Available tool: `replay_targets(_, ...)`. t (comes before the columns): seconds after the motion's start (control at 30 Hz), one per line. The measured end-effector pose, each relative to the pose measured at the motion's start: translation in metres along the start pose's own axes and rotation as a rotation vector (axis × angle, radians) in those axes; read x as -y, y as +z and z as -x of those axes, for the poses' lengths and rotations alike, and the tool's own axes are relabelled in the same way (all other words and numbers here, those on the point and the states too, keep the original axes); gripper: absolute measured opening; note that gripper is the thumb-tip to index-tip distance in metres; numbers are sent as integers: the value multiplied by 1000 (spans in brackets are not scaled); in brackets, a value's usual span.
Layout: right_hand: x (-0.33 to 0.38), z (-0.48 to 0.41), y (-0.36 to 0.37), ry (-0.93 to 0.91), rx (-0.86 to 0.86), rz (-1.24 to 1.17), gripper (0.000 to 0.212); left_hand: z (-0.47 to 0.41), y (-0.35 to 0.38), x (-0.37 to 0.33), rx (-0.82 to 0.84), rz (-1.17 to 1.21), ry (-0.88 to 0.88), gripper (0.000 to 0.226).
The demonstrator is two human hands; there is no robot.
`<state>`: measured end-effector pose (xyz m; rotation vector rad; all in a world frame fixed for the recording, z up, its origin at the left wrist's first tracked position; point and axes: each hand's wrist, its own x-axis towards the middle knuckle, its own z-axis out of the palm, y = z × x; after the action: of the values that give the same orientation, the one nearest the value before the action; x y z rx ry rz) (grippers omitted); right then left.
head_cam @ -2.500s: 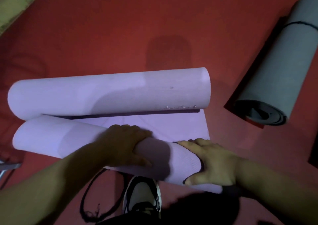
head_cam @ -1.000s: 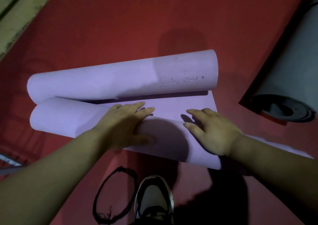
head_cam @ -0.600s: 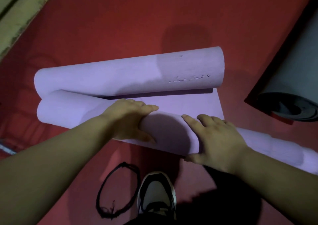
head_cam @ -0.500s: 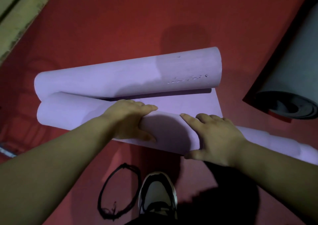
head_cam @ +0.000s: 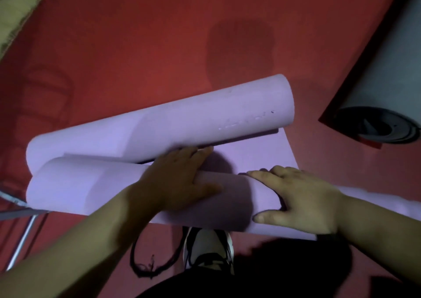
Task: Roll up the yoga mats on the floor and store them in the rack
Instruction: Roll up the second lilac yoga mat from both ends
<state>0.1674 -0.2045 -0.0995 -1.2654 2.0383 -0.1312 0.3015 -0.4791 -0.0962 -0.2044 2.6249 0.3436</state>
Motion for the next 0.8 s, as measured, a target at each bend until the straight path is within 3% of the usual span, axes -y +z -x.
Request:
replay_targets(0.3, -1, -7, 4, 25, -65, 5, 86, -6, 7, 1, -134, -81, -94, 109)
replay_targets(0.63, -6, -14, 4, 55, -24, -29, 88, -35, 1, 7, -127, -109, -167, 116)
replay_targets(0.8, -11, -20, -3, 74, -16, -64, 89, -46, -4, 7, -157, -124, -153, 106)
